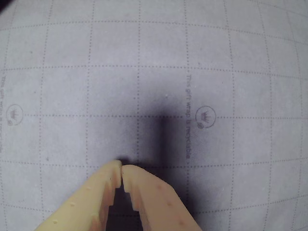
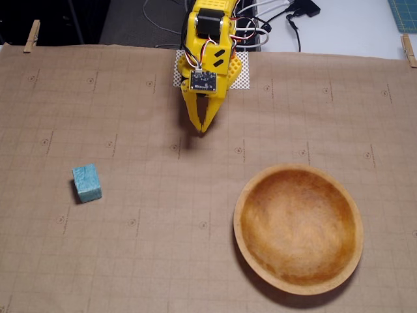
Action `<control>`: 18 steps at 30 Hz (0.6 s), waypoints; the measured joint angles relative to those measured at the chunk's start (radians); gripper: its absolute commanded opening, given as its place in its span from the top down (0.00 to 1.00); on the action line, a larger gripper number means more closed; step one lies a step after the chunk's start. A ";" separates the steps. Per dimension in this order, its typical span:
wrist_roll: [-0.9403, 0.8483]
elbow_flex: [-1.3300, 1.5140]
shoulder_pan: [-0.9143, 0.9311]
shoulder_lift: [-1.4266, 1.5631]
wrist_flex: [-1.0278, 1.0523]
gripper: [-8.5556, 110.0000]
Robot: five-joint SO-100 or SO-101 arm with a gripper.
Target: Grasp a blue block and put it in the bowl.
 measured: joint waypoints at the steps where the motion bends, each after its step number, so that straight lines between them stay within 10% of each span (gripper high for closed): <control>1: 0.006 0.000 -0.002 0.000 0.000 0.96; 18: 0.083 0.008 -0.100 0.000 -0.003 0.96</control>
